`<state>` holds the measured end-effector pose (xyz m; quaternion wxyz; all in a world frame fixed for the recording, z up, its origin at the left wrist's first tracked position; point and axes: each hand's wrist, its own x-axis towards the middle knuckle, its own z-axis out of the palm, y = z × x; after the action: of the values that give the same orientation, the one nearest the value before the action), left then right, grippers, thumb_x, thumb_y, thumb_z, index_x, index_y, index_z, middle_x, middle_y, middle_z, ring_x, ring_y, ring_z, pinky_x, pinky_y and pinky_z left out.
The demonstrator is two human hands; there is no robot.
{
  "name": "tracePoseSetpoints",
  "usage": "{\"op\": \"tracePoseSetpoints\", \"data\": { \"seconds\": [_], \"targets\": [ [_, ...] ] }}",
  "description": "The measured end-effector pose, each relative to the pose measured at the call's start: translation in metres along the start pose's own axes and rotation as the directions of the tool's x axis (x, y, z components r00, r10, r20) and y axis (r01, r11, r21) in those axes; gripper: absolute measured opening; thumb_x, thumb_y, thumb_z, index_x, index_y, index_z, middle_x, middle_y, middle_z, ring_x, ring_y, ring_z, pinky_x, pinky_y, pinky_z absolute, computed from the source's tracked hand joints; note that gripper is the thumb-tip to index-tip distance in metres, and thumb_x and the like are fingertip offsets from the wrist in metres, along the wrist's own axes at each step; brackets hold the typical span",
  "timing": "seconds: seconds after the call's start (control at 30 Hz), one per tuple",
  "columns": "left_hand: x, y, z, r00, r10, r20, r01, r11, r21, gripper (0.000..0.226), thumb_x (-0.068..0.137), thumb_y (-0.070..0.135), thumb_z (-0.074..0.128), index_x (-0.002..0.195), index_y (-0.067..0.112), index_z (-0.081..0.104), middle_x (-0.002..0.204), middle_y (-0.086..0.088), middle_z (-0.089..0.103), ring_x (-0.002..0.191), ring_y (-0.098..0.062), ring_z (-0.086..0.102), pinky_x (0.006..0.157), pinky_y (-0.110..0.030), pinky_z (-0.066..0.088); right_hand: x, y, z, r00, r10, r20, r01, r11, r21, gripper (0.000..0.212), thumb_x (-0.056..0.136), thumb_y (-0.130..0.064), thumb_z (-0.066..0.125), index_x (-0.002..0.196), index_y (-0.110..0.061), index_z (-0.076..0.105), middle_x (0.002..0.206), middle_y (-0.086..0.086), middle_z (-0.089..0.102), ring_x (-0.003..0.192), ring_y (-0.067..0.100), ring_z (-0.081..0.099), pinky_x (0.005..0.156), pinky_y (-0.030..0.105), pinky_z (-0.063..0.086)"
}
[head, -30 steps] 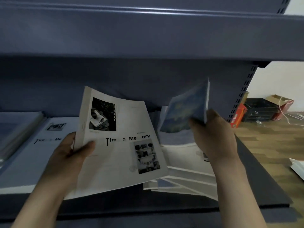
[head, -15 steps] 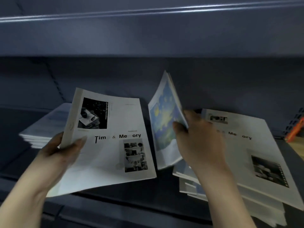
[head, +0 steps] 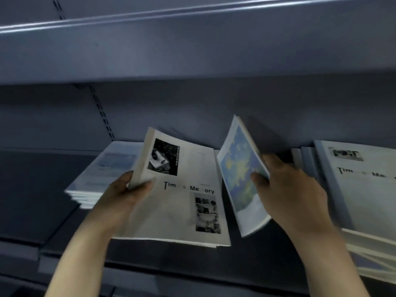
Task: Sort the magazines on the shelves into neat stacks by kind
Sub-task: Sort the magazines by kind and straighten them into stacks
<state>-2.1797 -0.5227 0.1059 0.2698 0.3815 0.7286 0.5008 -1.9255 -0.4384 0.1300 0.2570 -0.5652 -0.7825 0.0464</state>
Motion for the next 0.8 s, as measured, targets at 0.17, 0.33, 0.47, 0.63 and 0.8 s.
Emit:
{"op": "tracePoseSetpoints", "data": {
  "seconds": [0.17, 0.33, 0.47, 0.63, 0.8],
  "targets": [
    [0.03, -0.006, 0.003, 0.992, 0.056, 0.111, -0.072, 0.987, 0.144, 0.01, 0.086, 0.025, 0.063, 0.096, 0.028, 0.064, 0.091, 0.009, 0.07, 0.085, -0.009, 0.065, 0.068, -0.025, 0.047, -0.003, -0.011, 0.002, 0.995, 0.053, -0.081, -0.058, 0.996, -0.064, 0.035, 0.098, -0.041, 0.037, 0.132, -0.033, 0.035, 0.101, 0.001, 0.062, 0.096, 0.028, 0.061, 0.064, 0.03, 0.037],
    [0.047, -0.012, 0.007, 0.976, 0.106, 0.188, -0.164, 0.932, 0.323, 0.014, 0.087, 0.026, 0.062, 0.1, 0.023, 0.055, 0.083, 0.008, 0.063, 0.074, -0.006, 0.058, 0.058, -0.019, 0.041, -0.005, -0.017, 0.003, 0.987, 0.104, -0.122, -0.119, 0.985, -0.125, 0.04, 0.097, -0.042, 0.038, 0.136, -0.035, 0.034, 0.098, 0.002, 0.063, 0.095, 0.029, 0.061, 0.063, 0.029, 0.037],
    [0.044, -0.015, 0.011, 0.979, 0.092, 0.182, -0.164, 0.884, 0.438, 0.02, 0.09, 0.03, 0.057, 0.095, 0.01, 0.053, 0.079, -0.005, 0.06, 0.062, -0.009, 0.056, 0.048, -0.017, 0.035, -0.006, -0.024, 0.005, 0.982, 0.117, -0.145, -0.143, 0.972, -0.186, 0.037, 0.098, -0.04, 0.037, 0.134, -0.031, 0.035, 0.087, 0.001, 0.057, 0.092, 0.029, 0.062, 0.06, 0.028, 0.036],
    [0.032, -0.01, 0.01, 0.981, 0.178, 0.082, -0.188, 0.731, 0.656, 0.022, 0.091, 0.031, 0.054, 0.084, 0.014, 0.041, 0.074, 0.004, 0.047, 0.065, -0.006, 0.048, 0.054, -0.014, 0.035, 0.003, -0.034, 0.004, 0.984, 0.097, -0.15, -0.125, 0.974, -0.19, 0.034, 0.099, -0.036, 0.038, 0.133, -0.032, 0.038, 0.086, 0.003, 0.057, 0.089, 0.03, 0.062, 0.059, 0.029, 0.036],
    [0.024, -0.011, 0.018, 0.959, 0.246, 0.138, -0.236, 0.43, 0.871, 0.048, 0.09, 0.047, 0.046, 0.128, 0.018, 0.045, 0.133, -0.003, 0.042, 0.126, -0.024, 0.035, 0.099, -0.036, 0.037, 0.013, -0.044, -0.001, 0.981, 0.034, -0.19, -0.076, 0.972, -0.22, 0.032, 0.099, -0.033, 0.039, 0.131, -0.033, 0.041, 0.088, 0.004, 0.059, 0.088, 0.03, 0.062, 0.061, 0.028, 0.036]
  ]
}}
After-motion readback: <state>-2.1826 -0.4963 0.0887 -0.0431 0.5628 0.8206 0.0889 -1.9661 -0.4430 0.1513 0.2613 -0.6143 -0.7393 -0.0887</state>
